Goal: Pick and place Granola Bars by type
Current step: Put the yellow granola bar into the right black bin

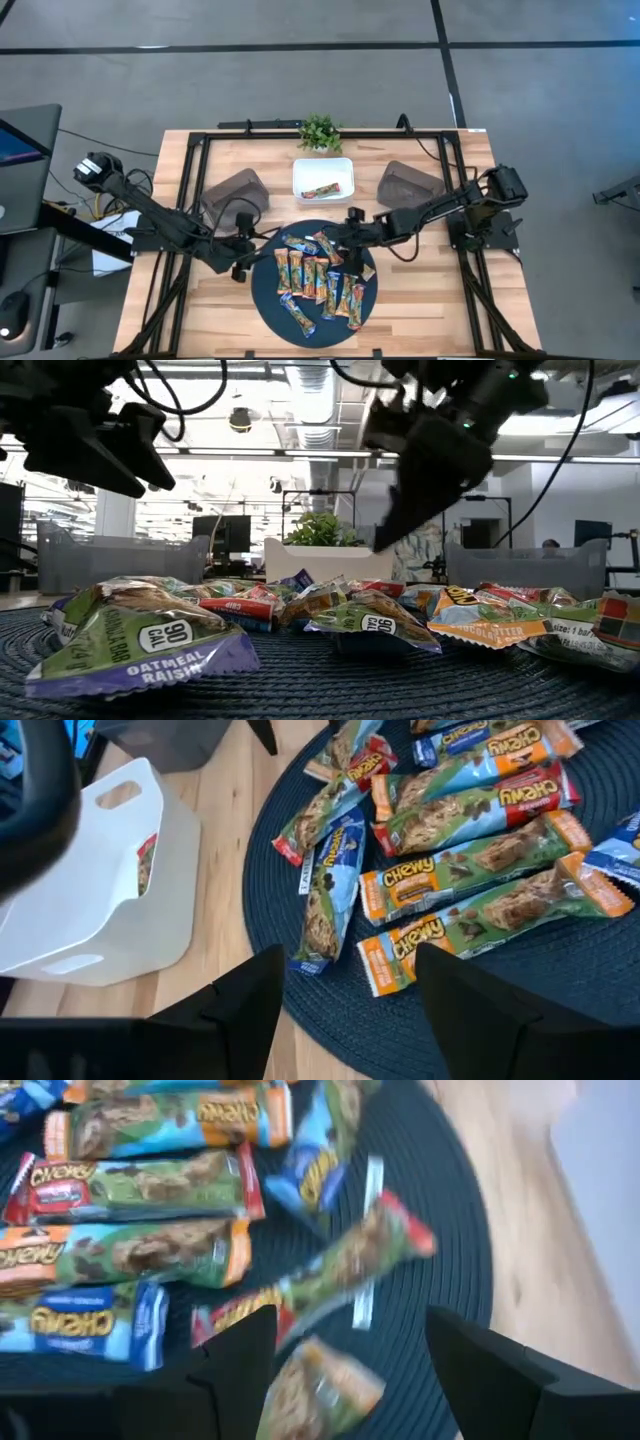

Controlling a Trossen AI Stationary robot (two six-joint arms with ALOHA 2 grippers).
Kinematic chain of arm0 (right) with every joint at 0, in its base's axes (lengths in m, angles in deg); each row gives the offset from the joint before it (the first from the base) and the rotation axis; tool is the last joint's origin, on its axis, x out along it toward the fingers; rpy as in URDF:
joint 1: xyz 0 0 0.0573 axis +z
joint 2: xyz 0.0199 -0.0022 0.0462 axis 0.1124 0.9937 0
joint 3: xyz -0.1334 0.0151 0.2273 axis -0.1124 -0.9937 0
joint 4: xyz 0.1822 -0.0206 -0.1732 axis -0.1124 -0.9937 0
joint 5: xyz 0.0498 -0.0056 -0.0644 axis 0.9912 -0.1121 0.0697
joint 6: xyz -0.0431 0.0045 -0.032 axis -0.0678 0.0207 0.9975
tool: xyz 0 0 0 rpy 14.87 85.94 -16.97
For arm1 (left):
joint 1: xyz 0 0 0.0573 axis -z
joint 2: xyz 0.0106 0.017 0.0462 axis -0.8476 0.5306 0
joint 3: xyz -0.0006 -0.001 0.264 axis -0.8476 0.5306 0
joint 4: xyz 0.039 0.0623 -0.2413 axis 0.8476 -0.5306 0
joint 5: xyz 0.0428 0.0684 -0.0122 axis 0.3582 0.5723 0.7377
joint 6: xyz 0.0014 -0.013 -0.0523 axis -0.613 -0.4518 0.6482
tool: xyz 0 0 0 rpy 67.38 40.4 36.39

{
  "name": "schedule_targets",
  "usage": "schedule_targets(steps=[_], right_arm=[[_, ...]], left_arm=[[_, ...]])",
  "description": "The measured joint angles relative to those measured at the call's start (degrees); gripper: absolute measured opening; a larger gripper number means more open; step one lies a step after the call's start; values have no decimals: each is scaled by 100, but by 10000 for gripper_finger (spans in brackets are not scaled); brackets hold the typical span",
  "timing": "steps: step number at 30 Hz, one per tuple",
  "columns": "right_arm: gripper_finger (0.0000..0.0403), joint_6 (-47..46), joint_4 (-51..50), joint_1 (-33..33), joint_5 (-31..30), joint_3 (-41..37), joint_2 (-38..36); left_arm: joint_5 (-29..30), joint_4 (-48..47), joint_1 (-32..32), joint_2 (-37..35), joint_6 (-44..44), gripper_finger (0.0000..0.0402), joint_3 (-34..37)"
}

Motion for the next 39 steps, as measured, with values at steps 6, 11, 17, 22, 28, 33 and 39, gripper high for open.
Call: schedule_targets(steps=[6,11,17,22,28,33,39], right_arm=[[249,-748,-666,377,-127,70,-96],[249,-1147,-1031,543,-118,51,22],[249,-1434,-1003,570,-124,53,19],[249,-1696,-1004,549,-122,53,49],[249,-1835,-903,548,76,74,308],[249,-1835,-1120,504,222,83,501],[242,-1798,-1384,513,171,114,517]], left_arm=[[17,10,62,0,46,221,-3],[13,13,60,0,49,221,-3],[26,21,60,0,49,221,-3],[39,21,60,0,22,221,-3],[42,-16,59,0,-12,221,-5],[60,-20,57,2,-122,221,-5],[135,10,57,2,-266,221,-10]])
